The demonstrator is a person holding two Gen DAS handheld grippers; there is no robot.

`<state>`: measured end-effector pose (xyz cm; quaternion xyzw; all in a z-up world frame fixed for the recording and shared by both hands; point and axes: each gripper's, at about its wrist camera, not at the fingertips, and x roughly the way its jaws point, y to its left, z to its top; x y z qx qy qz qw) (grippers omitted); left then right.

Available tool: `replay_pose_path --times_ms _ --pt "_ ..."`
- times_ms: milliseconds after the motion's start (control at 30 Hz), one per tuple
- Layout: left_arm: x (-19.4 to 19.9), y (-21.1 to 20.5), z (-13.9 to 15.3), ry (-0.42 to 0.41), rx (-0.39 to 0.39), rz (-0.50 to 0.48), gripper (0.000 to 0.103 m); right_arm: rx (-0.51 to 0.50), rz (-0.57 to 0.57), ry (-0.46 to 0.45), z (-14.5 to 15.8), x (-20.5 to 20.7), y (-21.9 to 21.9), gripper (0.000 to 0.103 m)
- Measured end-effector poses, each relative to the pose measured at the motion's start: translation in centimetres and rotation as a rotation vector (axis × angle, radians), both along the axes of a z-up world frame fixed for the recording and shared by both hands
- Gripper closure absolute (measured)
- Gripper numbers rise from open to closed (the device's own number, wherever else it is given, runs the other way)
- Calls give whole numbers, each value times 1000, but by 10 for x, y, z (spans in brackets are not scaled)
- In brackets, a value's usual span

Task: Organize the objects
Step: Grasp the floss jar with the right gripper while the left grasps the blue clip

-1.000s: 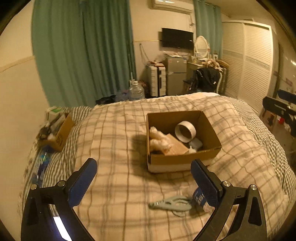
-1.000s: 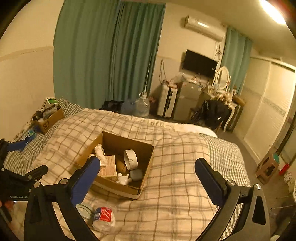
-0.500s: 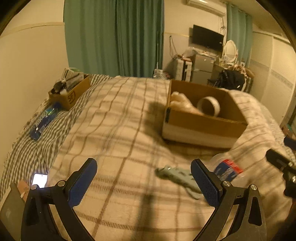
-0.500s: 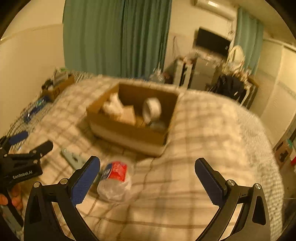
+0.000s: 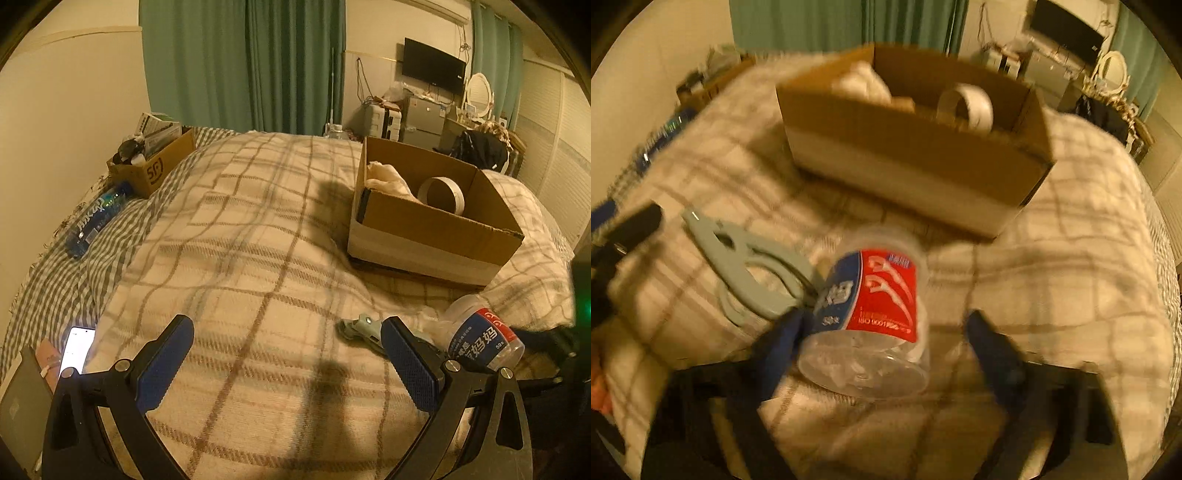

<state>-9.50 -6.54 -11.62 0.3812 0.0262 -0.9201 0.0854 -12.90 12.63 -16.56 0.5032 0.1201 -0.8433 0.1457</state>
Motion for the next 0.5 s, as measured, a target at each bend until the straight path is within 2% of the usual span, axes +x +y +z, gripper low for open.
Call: replay_pose_path --times_ms 33,100,267,400,500 --pt "-1 1 -1 -4 -1 -4 0 -1 6 -7 -2 0 0 41" --pt "-2 3 -2 -16 -2 -17 0 -6 5 12 1 4 1 42" --pt "-2 17 -9 -70 11 -130 0 -91 -74 94 34 18 32 42" --pt "-1 48 -9 -74 -86 -245 0 -87 -129 174 64 27 58 42" --pt "-5 67 -4 -46 -139 -327 0 -100 -155 192 73 26 69 42"
